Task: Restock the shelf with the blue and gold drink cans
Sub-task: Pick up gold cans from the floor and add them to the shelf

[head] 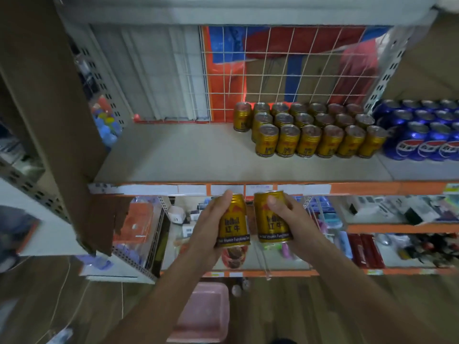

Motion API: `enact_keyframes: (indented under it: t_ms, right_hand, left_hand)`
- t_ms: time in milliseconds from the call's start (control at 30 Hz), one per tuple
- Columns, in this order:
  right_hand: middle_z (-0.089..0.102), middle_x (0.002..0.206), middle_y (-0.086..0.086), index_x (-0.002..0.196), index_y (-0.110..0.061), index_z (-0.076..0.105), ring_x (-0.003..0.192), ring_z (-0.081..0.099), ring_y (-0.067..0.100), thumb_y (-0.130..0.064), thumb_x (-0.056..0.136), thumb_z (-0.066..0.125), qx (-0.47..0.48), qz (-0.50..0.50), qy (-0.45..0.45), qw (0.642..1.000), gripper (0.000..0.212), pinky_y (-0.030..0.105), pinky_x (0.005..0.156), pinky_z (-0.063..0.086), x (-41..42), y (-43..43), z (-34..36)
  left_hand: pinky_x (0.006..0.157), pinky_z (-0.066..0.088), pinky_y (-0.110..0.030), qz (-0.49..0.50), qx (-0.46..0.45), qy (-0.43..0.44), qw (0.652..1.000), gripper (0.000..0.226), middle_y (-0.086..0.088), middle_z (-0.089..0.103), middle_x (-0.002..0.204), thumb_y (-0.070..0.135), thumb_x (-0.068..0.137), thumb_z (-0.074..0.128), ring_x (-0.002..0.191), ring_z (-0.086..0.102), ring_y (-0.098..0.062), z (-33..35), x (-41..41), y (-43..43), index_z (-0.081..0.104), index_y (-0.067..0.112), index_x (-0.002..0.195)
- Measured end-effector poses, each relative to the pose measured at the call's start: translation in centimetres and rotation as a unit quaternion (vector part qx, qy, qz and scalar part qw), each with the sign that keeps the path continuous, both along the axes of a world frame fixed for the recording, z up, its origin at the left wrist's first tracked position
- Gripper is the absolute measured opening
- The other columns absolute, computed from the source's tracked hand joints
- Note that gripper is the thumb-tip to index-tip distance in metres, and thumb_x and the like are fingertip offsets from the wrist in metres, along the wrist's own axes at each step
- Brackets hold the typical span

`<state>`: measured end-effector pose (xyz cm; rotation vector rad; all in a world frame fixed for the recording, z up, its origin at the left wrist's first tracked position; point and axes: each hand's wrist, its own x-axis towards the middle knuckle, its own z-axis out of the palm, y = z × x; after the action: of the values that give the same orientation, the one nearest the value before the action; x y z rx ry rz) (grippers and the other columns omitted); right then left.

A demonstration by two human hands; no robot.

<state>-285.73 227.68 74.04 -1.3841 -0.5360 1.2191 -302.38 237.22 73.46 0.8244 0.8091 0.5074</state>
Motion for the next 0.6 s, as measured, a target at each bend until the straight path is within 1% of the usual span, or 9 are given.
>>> enact_keyframes:
  t_ms: [33,100,167,233,300,400,467,533,600]
  right_hand:
    - [0.072,0.117,0.014,0.128,-0.019,0.057,0.101,0.073,0.034,-0.064,0.056,0.087,-0.005,-0.008,-0.025,1.0,0.09,0.05,0.08,0.06,-0.4,0.6,0.1]
    - [0.073,0.112,0.009,0.124,-0.023,0.059,0.099,0.074,0.031,-0.059,0.067,0.081,-0.007,-0.021,-0.054,0.998,0.071,0.056,0.086,0.059,-1.0,1.7,0.2]
    - [0.074,0.109,0.005,0.121,-0.025,0.06,0.098,0.074,0.027,-0.055,0.074,0.078,-0.009,-0.025,-0.078,0.997,0.059,0.056,0.089,0.058,-1.1,2.7,0.4]
    - [0.073,0.111,0.003,0.121,-0.03,0.06,0.098,0.074,0.024,-0.057,0.075,0.079,-0.008,-0.024,-0.101,0.995,0.056,0.054,0.087,0.059,-0.8,3.8,0.7]
    - [0.071,0.114,0.002,0.12,-0.034,0.061,0.098,0.074,0.022,-0.058,0.073,0.078,-0.006,-0.021,-0.125,0.992,0.056,0.05,0.085,0.061,-0.1,5.1,1.1]
    - [0.071,0.114,0.001,0.121,-0.031,0.059,0.096,0.073,0.016,-0.053,0.072,0.076,0.005,-0.016,-0.158,0.987,0.057,0.038,0.082,0.062,1.8,7.2,1.5]
    - [0.07,0.115,-0.003,0.122,-0.03,0.058,0.1,0.072,0.011,-0.05,0.075,0.081,0.014,0.001,-0.178,0.984,0.057,0.032,0.082,0.059,3.3,8.8,1.3]
    - [0.07,0.117,-0.006,0.124,-0.03,0.057,0.104,0.069,0.008,-0.041,0.078,0.083,0.018,0.015,-0.203,0.979,0.054,0.029,0.084,0.056,5.0,10.5,1.0]
    - [0.069,0.114,-0.007,0.124,-0.025,0.056,0.101,0.067,0.004,-0.029,0.081,0.083,0.024,0.032,-0.22,0.975,0.051,0.023,0.079,0.054,6.5,12.1,0.6]
  left_hand:
    - [0.081,0.059,-0.044,-0.003,-0.001,0.0,1.0,0.069,-0.02,0.069,0.121,0.054,0.079,0.076,0.1,0.072,-0.033,0.0,-0.2,0.8,0.058,0.013,0.131]
    - [0.084,0.058,-0.047,-0.013,0.0,-0.005,1.0,0.073,-0.017,0.07,0.121,0.053,0.074,0.082,0.106,0.071,-0.035,0.1,-0.5,2.3,0.057,0.016,0.132]
    - [0.084,0.058,-0.047,-0.031,0.009,-0.023,0.999,0.072,-0.015,0.07,0.121,0.047,0.071,0.083,0.108,0.07,-0.034,0.5,-0.5,3.5,0.057,0.016,0.131]
    - [0.08,0.059,-0.046,-0.041,0.015,-0.04,0.998,0.061,-0.016,0.071,0.119,0.035,0.076,0.082,0.104,0.071,-0.034,0.6,-0.3,4.4,0.059,0.014,0.128]
    - [0.08,0.06,-0.05,-0.035,0.019,-0.038,0.998,0.056,-0.017,0.071,0.117,0.03,0.076,0.084,0.102,0.072,-0.036,0.6,0.2,5.7,0.061,0.016,0.125]
    - [0.085,0.059,-0.056,-0.004,0.066,-0.005,0.998,0.061,-0.013,0.071,0.118,0.031,0.07,0.085,0.104,0.071,-0.034,-0.1,1.5,7.9,0.061,0.022,0.125]
    - [0.088,0.059,-0.053,0.018,0.103,0.013,0.994,0.063,-0.01,0.07,0.12,0.029,0.068,0.085,0.106,0.071,-0.031,-0.5,2.5,9.2,0.061,0.023,0.126]
    - [0.09,0.059,-0.048,0.028,0.131,0.024,0.991,0.064,-0.006,0.07,0.119,0.028,0.066,0.086,0.11,0.069,-0.029,-0.8,3.5,10.4,0.061,0.023,0.126]
    - [0.095,0.057,-0.047,0.03,0.152,0.037,0.987,0.064,-0.001,0.07,0.117,0.028,0.065,0.087,0.113,0.067,-0.027,-0.9,4.5,11.6,0.062,0.026,0.124]
